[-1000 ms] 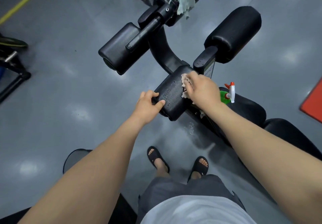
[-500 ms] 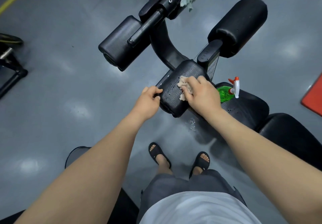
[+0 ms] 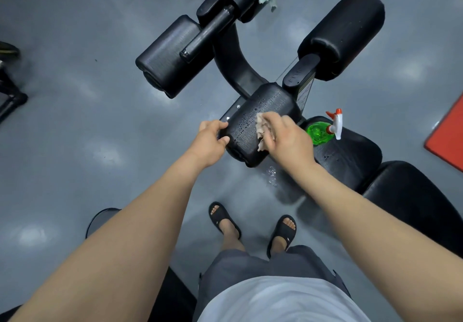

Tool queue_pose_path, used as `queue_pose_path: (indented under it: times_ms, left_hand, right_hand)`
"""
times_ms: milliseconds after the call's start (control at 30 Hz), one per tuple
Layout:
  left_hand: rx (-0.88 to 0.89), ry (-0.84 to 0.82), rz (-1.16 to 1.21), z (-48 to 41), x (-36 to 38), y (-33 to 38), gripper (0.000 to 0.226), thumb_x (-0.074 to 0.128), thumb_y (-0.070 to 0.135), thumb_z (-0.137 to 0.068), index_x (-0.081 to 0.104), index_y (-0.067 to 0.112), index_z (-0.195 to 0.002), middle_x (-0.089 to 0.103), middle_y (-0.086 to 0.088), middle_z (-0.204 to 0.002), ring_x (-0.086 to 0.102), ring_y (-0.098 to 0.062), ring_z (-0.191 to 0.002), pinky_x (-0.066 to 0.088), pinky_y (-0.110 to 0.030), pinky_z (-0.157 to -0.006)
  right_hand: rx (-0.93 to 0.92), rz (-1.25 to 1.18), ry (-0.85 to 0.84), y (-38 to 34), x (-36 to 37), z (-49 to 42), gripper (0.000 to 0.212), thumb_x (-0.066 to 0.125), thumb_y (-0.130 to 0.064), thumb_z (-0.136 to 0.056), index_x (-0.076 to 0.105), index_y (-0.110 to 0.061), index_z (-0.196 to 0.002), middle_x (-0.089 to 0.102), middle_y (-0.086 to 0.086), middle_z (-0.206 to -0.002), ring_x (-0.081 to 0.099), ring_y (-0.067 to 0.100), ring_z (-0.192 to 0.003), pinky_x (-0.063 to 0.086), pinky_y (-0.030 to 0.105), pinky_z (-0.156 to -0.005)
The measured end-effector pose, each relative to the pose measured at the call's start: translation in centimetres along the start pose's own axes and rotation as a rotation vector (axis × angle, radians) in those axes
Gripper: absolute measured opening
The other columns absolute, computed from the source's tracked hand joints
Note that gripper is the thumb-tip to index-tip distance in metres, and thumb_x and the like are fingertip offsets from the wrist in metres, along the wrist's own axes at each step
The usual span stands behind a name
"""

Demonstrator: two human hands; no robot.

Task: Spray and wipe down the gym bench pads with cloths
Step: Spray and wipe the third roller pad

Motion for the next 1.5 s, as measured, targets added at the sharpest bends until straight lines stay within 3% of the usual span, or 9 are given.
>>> queue_pose_path:
  times_ms: [133, 267, 400, 633, 867, 1167, 1267, 1367, 1500]
  left_hand:
    - [-0.018, -0.02, 0.019, -0.1, 0.2, -0.6, 0.041, 0.056, 0.015, -0.103, 0.049, 0.017, -0.144, 0.05, -0.007, -0.141, 0.049, -0.016, -0.127, 0.033, -0.02, -0.101]
    - [-0.031, -0.02, 0.049, 0.0, 0.4, -0.9, 0.04, 0.057, 0.017, -0.102, 0.05, 0.02, -0.142, 0.057, -0.004, -0.134, 0.051, -0.018, -0.127, 0.034, -0.02, -0.1]
    - [-0.021, -0.029, 0.083, 0.3, 0.3, -1.1, 0.038, 0.06, 0.019, -0.101, 0.053, 0.023, -0.138, 0.058, -0.003, -0.133, 0.053, -0.017, -0.126, 0.036, -0.021, -0.1]
    - [0.02, 0.018, 0.088, 0.8, 0.1, -0.7, 0.037, 0.067, 0.018, -0.096, 0.059, 0.021, -0.132, 0.053, -0.004, -0.135, 0.054, -0.018, -0.12, 0.035, -0.02, -0.1]
    - [0.03, 0.018, 0.123, 0.8, 0.0, -0.7, 0.033, 0.072, 0.016, -0.093, 0.062, 0.024, -0.124, 0.055, -0.005, -0.133, 0.055, -0.018, -0.12, 0.039, -0.027, -0.108]
    - [0.024, 0.018, 0.224, 1.2, -0.1, -0.4, 0.027, 0.074, 0.032, -0.082, 0.06, 0.046, -0.101, 0.054, 0.0, -0.125, 0.06, -0.022, -0.113, 0.05, -0.045, -0.104]
    - [0.033, 0.025, 0.207, 1.1, -0.2, -0.5, 0.028, 0.076, 0.02, -0.088, 0.062, 0.037, -0.106, 0.056, -0.001, -0.124, 0.059, -0.021, -0.117, 0.046, -0.037, -0.107]
    - [0.054, 0.02, 0.175, 0.9, -0.2, -0.5, 0.03, 0.072, 0.013, -0.091, 0.063, 0.029, -0.115, 0.057, -0.003, -0.123, 0.057, -0.019, -0.117, 0.045, -0.031, -0.106]
    - [0.052, -0.001, 0.149, 0.8, -0.2, -0.8, 0.032, 0.065, 0.006, -0.094, 0.061, 0.029, -0.116, 0.053, -0.003, -0.127, 0.054, -0.015, -0.117, 0.036, -0.003, -0.091]
  right_hand:
    - [-0.018, -0.102, 0.088, -2.6, -0.6, 1.4, 0.028, 0.067, -0.02, -0.092, 0.061, -0.016, -0.119, 0.068, 0.01, -0.093, 0.065, 0.038, -0.079, 0.05, 0.041, -0.055]
    - [-0.177, -0.224, -0.161, -5.3, 1.8, 3.9, 0.045, 0.065, -0.028, -0.091, 0.053, -0.019, -0.133, 0.064, 0.009, -0.122, 0.063, 0.031, -0.1, 0.052, 0.039, -0.077]
    - [-0.192, -0.109, -0.185, -2.8, 2.0, 1.1, 0.038, 0.057, -0.035, -0.097, 0.056, -0.024, -0.133, 0.064, 0.011, -0.096, 0.065, 0.039, -0.085, 0.054, 0.042, -0.067]
    - [0.0, -0.06, 0.101, 0.3, -0.7, -1.5, 0.026, 0.067, -0.02, -0.09, 0.065, -0.007, -0.112, 0.05, 0.017, -0.098, 0.055, 0.04, -0.083, 0.051, 0.044, -0.069]
    - [-0.256, -0.045, -0.126, -5.7, 1.8, 2.2, 0.032, 0.053, -0.036, -0.092, 0.064, -0.023, -0.119, 0.055, 0.008, -0.095, 0.062, 0.035, -0.067, 0.049, 0.036, -0.046]
    - [0.083, 0.056, 0.001, -0.5, 0.2, -1.5, 0.027, 0.049, -0.039, -0.1, 0.059, -0.017, -0.111, 0.063, 0.012, -0.097, 0.065, 0.043, -0.08, 0.053, 0.046, -0.06]
    - [-0.136, -0.058, -0.08, -3.9, 1.5, 1.2, 0.041, 0.055, -0.043, -0.094, 0.059, -0.015, -0.125, 0.064, 0.01, -0.116, 0.066, 0.033, -0.104, 0.054, 0.041, -0.068]
    - [-0.309, -0.027, -0.175, -5.1, 2.1, 2.1, 0.045, 0.057, -0.04, -0.089, 0.058, -0.023, -0.131, 0.061, 0.005, -0.117, 0.069, 0.031, -0.094, 0.056, 0.041, -0.058]
    - [-0.177, 0.127, -0.071, -1.5, 0.5, -1.9, 0.028, 0.06, -0.038, -0.092, 0.062, -0.029, -0.118, 0.058, 0.004, -0.105, 0.064, 0.034, -0.091, 0.052, 0.038, -0.058]
Point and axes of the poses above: each hand's wrist, its own z-axis away from the middle knuckle, its own x-axis out of the palm, y = z × x, the point moved 9 cm from there along -z, towards the middle knuckle
